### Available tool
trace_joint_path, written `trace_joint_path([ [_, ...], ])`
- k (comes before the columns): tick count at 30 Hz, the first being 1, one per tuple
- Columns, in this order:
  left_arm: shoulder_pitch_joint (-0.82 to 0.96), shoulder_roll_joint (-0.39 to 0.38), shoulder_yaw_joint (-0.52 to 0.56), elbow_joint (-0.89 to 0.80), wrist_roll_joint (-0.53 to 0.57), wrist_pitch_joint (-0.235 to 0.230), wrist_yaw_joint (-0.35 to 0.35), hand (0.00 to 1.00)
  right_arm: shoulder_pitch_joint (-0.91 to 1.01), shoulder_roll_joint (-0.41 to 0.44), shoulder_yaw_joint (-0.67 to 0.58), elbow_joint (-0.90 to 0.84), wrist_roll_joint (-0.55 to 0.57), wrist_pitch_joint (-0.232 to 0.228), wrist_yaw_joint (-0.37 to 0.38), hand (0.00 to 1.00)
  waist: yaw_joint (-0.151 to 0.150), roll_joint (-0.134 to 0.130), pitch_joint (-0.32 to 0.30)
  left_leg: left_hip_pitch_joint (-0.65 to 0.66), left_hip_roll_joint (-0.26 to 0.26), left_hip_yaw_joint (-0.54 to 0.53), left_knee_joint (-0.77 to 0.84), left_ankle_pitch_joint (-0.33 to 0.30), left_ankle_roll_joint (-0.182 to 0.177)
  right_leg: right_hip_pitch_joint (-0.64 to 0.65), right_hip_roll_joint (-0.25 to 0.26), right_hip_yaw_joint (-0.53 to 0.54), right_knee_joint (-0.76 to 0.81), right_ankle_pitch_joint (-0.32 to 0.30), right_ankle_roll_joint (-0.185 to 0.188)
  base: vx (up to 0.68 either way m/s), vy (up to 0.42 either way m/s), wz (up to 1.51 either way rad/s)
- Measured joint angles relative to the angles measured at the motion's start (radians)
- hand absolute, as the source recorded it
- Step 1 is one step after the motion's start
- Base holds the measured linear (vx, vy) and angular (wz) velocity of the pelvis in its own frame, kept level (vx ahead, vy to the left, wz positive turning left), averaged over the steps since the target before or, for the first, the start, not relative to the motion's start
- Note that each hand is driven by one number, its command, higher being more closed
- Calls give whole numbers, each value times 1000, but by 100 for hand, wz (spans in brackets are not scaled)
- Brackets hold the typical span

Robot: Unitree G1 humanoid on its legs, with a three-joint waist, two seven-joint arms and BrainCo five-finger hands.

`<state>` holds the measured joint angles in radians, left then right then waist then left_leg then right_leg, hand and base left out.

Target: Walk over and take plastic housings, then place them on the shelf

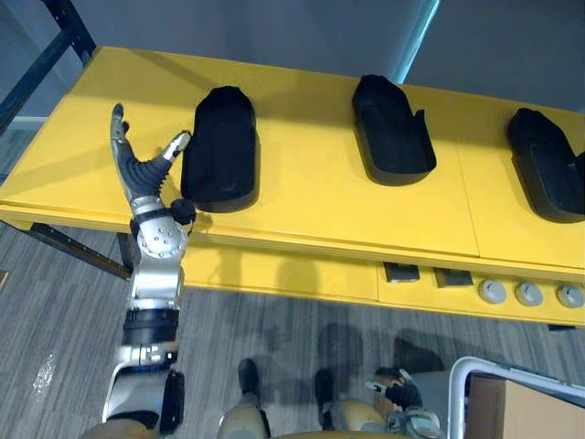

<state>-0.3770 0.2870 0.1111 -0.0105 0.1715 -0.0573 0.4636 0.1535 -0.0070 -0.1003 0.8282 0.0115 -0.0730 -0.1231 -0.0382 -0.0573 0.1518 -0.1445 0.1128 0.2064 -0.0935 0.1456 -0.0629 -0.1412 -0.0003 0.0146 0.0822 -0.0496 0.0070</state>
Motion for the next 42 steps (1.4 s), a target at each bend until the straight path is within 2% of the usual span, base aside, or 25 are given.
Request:
trace_joint_path([
  [1,26,-18,-5,-27,0,-6,0,100,-1,0,0,2,1,0,0,0,1,0,0,0,0,0,0,0,0,0,0,0,0,0,0,0,0,0],
  [3,152,-83,-48,-127,2,-34,-5,100,-2,0,-1,11,15,-7,-1,0,4,0,0,3,0,0,0,0,0,5,-1,0,-2,0,0,0,0,0],
  [8,367,-153,-148,-221,41,-83,-48,100,-1,0,-1,14,17,-6,-2,0,25,2,0,13,0,-3,0,-1,-1,22,-1,-6,-13,0,0,6,-7,4],
  [11,450,-190,-165,-218,39,-85,-75,100,-1,0,0,13,16,-2,-4,0,36,4,-1,18,8,3,0,-10,-1,34,-1,-14,-16,-2,3,-2,-11,9],
  [13,476,-209,-175,-187,37,-85,-103,100,0,-2,0,14,14,11,-5,0,56,7,-1,18,8,5,0,-10,-1,34,-2,-16,-15,-2,4,0,0,0],
  [17,478,-224,-181,-127,37,-82,-135,100,0,-1,0,12,14,12,-7,0,55,8,-2,18,7,7,0,-10,0,34,-5,-17,-15,-2,5,1,-1,1],
  [25,404,-223,-187,-43,47,-72,-131,100,0,-3,0,11,12,14,-8,0,54,13,-7,17,9,14,0,-13,-1,30,-4,-14,-18,-5,9,4,-1,0],
  [38,223,-173,-184,12,89,-60,-79,100,1,-4,0,10,-6,13,-8,0,48,18,-28,-9,8,21,0,-10,-1,-2,-4,-6,-14,-9,14,32,-9,-2],
  [42,192,-152,-176,55,108,-38,-68,100,1,-4,0,9,-11,13,-8,0,47,18,-29,-18,8,37,0,-10,-1,-21,-3,12,-7,-9,14,-4,-3,-11],
])
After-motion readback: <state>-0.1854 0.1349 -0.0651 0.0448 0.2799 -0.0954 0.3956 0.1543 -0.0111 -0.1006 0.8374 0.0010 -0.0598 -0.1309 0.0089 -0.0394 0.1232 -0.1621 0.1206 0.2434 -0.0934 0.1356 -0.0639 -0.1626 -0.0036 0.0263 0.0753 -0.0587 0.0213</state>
